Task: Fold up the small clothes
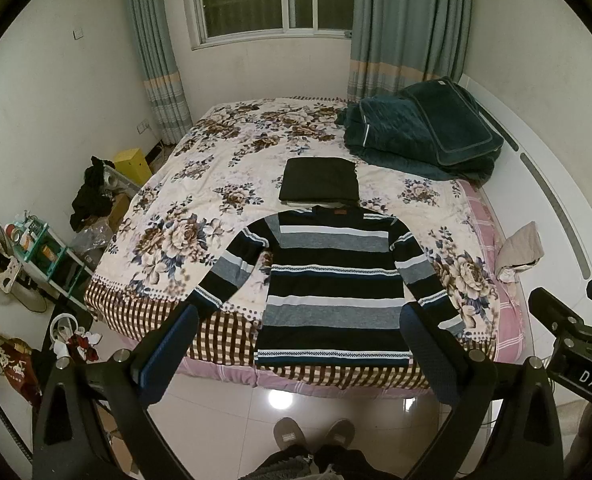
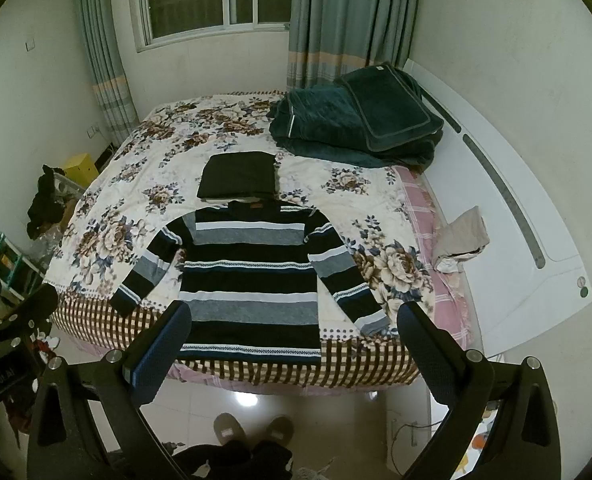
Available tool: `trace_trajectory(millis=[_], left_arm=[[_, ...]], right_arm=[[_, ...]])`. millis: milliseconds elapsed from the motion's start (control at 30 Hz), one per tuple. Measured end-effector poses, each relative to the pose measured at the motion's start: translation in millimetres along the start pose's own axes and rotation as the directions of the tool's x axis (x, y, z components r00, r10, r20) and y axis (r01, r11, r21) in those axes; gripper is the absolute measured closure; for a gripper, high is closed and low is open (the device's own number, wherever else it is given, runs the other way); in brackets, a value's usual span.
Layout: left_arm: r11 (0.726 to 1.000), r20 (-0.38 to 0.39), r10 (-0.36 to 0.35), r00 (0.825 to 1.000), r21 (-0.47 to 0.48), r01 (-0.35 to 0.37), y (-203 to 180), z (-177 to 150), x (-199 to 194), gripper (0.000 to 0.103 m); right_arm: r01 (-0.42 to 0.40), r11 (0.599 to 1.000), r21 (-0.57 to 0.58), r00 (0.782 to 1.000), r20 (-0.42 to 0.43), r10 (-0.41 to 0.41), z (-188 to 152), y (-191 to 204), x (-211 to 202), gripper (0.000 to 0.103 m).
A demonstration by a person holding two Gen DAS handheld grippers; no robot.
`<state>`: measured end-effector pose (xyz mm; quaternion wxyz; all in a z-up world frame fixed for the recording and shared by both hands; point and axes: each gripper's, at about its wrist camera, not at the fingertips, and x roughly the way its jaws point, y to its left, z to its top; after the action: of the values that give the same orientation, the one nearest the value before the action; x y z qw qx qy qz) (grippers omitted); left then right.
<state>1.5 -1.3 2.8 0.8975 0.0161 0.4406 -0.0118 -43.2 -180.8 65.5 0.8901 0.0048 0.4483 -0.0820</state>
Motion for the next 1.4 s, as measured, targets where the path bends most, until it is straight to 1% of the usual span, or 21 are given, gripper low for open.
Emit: trace_trajectory(millis=[400, 467, 733, 933, 1033, 1167, 1200, 1267, 1333, 1367, 1400], left_arm=[[1.000, 0.001, -0.002, 1.000, 0.000, 0.002, 0, -1, 0, 0.000], [1.000, 0.001, -0.002, 1.000, 0.001, 0.002, -2, 3, 8, 0.000], [1.000, 0.003, -0.004, 1.000, 0.000, 0.004, -3, 7, 9, 0.000], [1.000, 0.004, -0.011, 1.000, -0.002, 0.011, -16, 33, 22, 0.000], [1.000, 0.006, -0.012, 1.000, 0.000, 0.012, -17, 37, 23, 0.000], [1.000, 0.007, -0.030, 1.000, -0.002, 0.030, -5, 36, 23, 0.000], [0.999, 0.008, -0.032, 0.999, -0.003, 0.032, -5, 38, 25, 0.000], [0.999, 0.016, -0.038, 0.999, -0.007, 0.038, 1, 40, 30, 0.000], [0.999, 0.046, -0.030, 0.999, -0.013, 0.030, 8, 43, 39, 0.000], [1.000, 0.064, -0.019, 0.998, -0.014, 0.020, 11, 45, 44, 0.000], [1.000, 0.090, -0.005, 0.996, -0.013, 0.006, 13, 47, 52, 0.000]], right_arm=[[0.000, 1.000, 0.000, 1.000, 0.000, 0.000, 2, 3, 0, 0.000], [-0.003, 1.000, 0.001, 1.000, -0.001, 0.003, 1, 2, 1, 0.000], [-0.001, 1.000, 0.002, 1.000, 0.000, 0.001, 2, 6, 2, 0.000], [-0.002, 1.000, 0.001, 1.000, 0.001, 0.002, 3, 7, 5, 0.000], [-0.002, 1.000, 0.002, 1.000, 0.002, 0.002, 5, 8, 6, 0.000], [-0.003, 1.000, 0.003, 1.000, 0.002, 0.003, 7, 10, 8, 0.000], [-0.002, 1.000, 0.007, 1.000, 0.001, 0.002, 19, 15, 10, 0.000], [0.000, 1.000, 0.017, 1.000, -0.002, 0.000, 27, 18, 8, 0.000], [0.002, 0.999, 0.042, 1.000, -0.004, -0.002, 37, 19, 13, 0.000], [0.002, 0.998, 0.061, 1.000, -0.008, -0.002, 59, 30, 38, 0.000], [0.003, 0.997, 0.082, 1.000, -0.012, -0.002, 70, 31, 57, 0.000]])
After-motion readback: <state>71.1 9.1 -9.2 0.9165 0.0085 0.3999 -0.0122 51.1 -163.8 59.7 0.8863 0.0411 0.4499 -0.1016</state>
